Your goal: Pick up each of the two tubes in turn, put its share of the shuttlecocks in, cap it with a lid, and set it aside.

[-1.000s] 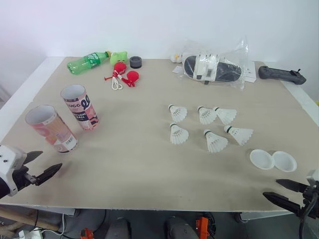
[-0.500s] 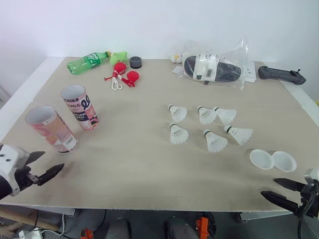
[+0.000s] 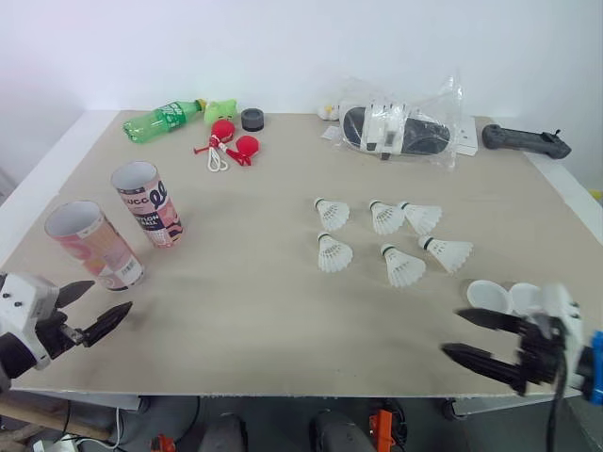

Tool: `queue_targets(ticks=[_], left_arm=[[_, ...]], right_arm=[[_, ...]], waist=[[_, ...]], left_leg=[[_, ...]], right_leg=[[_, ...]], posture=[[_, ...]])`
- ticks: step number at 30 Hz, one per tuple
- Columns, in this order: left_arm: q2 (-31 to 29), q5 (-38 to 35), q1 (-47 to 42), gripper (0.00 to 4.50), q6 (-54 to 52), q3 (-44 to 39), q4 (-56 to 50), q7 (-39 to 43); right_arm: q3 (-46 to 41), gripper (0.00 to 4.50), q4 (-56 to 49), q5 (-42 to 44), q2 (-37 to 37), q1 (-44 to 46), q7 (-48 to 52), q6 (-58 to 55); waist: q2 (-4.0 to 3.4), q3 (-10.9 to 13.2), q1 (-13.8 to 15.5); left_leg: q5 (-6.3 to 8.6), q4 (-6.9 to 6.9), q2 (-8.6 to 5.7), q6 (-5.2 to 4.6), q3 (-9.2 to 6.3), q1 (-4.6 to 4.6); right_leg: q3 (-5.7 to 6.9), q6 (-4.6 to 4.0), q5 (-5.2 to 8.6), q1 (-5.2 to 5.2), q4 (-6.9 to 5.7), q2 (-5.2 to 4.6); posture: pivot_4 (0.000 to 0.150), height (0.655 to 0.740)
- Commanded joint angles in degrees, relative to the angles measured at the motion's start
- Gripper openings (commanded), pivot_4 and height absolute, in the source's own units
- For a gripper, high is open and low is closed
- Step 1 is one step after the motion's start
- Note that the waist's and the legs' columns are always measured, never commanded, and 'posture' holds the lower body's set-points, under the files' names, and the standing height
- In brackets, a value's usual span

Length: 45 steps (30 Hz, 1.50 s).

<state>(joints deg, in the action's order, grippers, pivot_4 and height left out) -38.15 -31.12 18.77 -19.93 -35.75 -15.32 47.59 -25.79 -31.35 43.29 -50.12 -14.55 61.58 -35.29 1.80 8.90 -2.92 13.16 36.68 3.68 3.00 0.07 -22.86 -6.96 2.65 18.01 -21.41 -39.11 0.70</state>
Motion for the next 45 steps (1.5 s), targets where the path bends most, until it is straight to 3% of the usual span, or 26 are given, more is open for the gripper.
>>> queue_targets(ticks=[1, 6, 14, 32, 45], left_arm=[[2.35, -0.48, 1.23, 4.47, 2.51, -2.85, -3.26, -2.57], [11.78, 0.72, 1.82, 4.47, 6.71, -2.79, -5.95, -11.34], [19.41, 4.83, -0.49, 4.47, 10.94, 2.81, -4.77, -19.11], [19.75, 10.92, -10.38, 4.47, 17.13, 8.22, 9.13, -25.32], [16.82, 11.73, -21.31, 4.47, 18.85, 11.16, 20.36, -23.92]], right_arm=[[5.87, 4.50, -6.50, 3.65, 0.79, 6.28, -4.41, -2.43], [19.34, 4.50, -7.96, 3.67, 6.29, 25.05, -9.71, -3.88], [28.85, 4.50, -3.49, 0.88, 12.04, 34.25, -11.39, -3.81], [35.43, 4.50, 3.56, -5.18, 20.97, 42.26, -12.02, -1.51], [35.54, 4.50, 4.81, -6.81, 22.52, 42.56, -12.08, -0.60]], waist=[[0.11, 0.01, 0.15], [0.24, 0.08, 0.20], [0.32, 0.05, 0.61], [0.24, 0.07, 0.28], [0.24, 0.07, 0.27]], left_leg=[[0.00, 0.02, -0.01, 0.00, 0.00, -0.01], [0.00, 0.17, -0.10, 0.00, -0.01, -0.14], [0.00, 0.44, -0.09, 0.00, -0.40, -0.45], [-0.01, 0.62, -0.03, -0.03, -0.54, -0.46], [-0.01, 0.61, -0.04, -0.02, -0.60, -0.50]], right_leg=[[0.00, -0.01, 0.00, 0.00, 0.00, 0.00], [0.01, -0.01, -0.10, -0.01, 0.01, -0.12], [0.43, -0.09, -0.14, 0.00, 0.01, -0.11], [0.55, -0.16, -0.28, 0.04, -0.05, -0.02], [0.61, -0.17, -0.30, 0.03, -0.05, -0.03]], posture=[[0.150, 0.7400], [0.150, 0.7400], [0.150, 0.7400], [0.150, 0.7400], [0.150, 0.7400]])
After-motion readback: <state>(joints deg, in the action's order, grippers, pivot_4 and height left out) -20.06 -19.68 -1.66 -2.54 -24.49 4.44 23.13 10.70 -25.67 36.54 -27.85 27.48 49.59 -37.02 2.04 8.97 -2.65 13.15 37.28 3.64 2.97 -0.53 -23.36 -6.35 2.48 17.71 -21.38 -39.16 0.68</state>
